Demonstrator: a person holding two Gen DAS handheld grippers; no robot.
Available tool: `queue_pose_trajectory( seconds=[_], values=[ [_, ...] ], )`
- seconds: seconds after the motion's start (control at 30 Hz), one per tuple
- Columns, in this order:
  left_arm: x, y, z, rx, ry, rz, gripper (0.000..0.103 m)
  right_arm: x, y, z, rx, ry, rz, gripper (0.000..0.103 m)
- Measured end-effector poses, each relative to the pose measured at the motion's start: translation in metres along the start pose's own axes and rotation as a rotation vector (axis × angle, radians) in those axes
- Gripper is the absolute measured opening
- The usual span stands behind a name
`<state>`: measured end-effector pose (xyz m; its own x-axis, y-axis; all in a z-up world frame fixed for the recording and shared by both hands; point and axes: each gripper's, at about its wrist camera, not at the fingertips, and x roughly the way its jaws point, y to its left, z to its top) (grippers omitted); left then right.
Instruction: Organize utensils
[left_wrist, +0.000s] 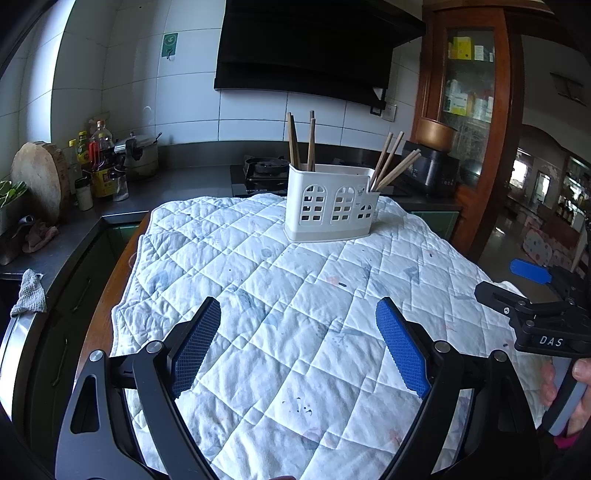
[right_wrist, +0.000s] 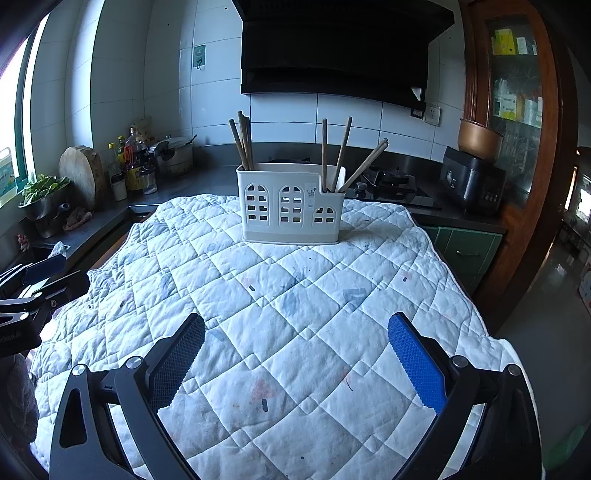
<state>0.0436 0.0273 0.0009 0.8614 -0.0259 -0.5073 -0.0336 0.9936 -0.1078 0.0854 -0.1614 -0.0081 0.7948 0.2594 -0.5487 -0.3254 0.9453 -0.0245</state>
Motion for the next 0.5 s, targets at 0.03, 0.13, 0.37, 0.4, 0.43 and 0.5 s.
queue_pose_trajectory(
  seconds=[0.03,0.13,0.37,0.4,0.43,0.5],
  values=[
    [-0.0003,0.0002,0.0,-0.003,-0.001,-0.005,0.086,0.001,-0.0005,-0.0009,0.001,0.001,0.001,0.096],
    [-0.0011,0.0009,0.0006,-0.01,-0.002,-0.008,0.086,0.0011,-0.0006,-0.0005,0.002,0.001,0.001,0.096],
    [-0.0013,0.003,0.0008,-0.021,0.002,-0.006,0.086,0.0017,0.0012,-0.0037,0.002,0.003,0.005,0.096],
    [-0.0014,0.0024,0.0002,-0.019,0.003,-0.005,0.086,0.0023,0.0001,-0.0032,0.001,0.002,0.007,0.096],
    [-0.0006,0.0029,0.0016,-0.018,0.004,-0.004,0.086,0.0027,-0.0002,-0.0033,0.0,0.002,0.008,0.096],
    [-0.0007,0.0025,0.0011,-0.017,0.004,-0.003,0.086,0.0025,0.0015,-0.0041,-0.002,0.001,0.008,0.096]
  ],
)
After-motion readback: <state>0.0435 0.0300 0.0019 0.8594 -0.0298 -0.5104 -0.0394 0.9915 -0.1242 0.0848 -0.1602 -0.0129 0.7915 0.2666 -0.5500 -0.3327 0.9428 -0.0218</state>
